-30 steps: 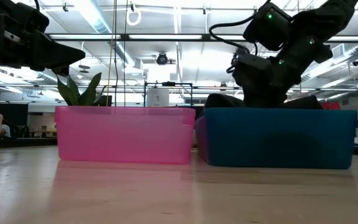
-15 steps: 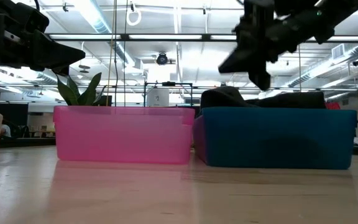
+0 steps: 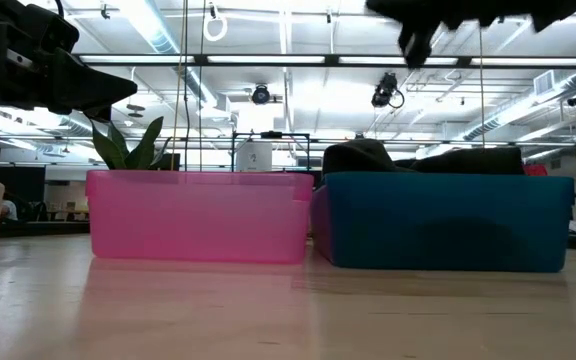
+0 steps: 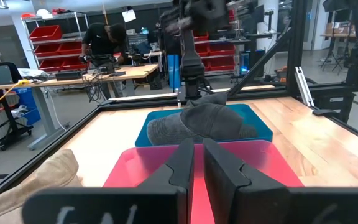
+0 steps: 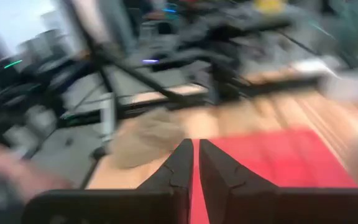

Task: Pick & Place hat
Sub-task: Put the bottom brown cap into the red bin

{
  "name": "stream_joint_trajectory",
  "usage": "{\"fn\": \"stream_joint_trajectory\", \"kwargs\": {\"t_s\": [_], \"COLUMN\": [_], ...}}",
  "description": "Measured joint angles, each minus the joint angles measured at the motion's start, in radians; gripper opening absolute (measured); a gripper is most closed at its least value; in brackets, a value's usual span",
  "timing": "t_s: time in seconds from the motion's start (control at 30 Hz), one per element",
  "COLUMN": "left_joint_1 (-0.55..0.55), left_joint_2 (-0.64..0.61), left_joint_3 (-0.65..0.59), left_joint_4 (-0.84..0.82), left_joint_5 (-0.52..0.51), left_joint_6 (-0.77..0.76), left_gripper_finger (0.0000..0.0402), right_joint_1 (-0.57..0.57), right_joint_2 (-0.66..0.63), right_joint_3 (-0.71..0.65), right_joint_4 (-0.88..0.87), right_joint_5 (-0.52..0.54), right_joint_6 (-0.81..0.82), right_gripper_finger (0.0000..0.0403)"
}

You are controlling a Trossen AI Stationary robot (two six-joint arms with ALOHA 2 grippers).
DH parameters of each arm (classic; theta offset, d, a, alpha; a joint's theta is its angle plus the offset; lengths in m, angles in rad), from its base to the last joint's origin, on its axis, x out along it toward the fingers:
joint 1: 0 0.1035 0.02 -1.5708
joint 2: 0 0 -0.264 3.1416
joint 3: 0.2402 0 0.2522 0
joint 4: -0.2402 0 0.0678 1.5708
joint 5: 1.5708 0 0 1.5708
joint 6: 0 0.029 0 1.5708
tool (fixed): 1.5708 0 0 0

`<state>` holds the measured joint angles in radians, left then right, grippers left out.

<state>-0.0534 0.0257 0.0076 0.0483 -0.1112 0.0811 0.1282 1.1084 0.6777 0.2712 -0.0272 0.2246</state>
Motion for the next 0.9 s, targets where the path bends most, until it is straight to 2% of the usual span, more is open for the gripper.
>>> {"fn": "stream_joint_trajectory", "kwargs": {"t_s": [0.17,0.3,0.4,0.57,0.7,0.83,0.9], "left_joint_1": [0.000,0.000,0.000,0.000,0.000,0.000,0.000], "left_joint_2": [0.000,0.000,0.000,0.000,0.000,0.000,0.000], "left_joint_3": [0.000,0.000,0.000,0.000,0.000,0.000,0.000], "left_joint_4": [0.000,0.000,0.000,0.000,0.000,0.000,0.000], "left_joint_5": [0.000,0.000,0.000,0.000,0.000,0.000,0.000], "left_joint_6": [0.000,0.000,0.000,0.000,0.000,0.000,0.000], "left_gripper_finger": [0.0039,0.0039,0.0039,0.0039,0.0039,0.0039,0.0039], "right_joint_1": [0.100,0.123,0.100,0.009,-0.033,-0.049,-0.058], "right_joint_2": [-0.058,-0.104,-0.142,-0.232,-0.312,-0.392,-0.441], "right_joint_3": [0.000,-0.048,-0.157,-0.380,-0.523,-0.637,-0.663], "right_joint_4": [0.033,0.104,0.209,0.459,0.627,0.719,0.684], "right_joint_5": [-0.029,-0.073,-0.133,-0.142,-0.229,-0.198,-0.192], "right_joint_6": [-0.176,-0.223,-0.233,-0.167,-0.155,-0.152,-0.142], "right_gripper_finger": [0.0031,0.0031,0.0031,0.0031,0.0031,0.0031,0.0031]}}
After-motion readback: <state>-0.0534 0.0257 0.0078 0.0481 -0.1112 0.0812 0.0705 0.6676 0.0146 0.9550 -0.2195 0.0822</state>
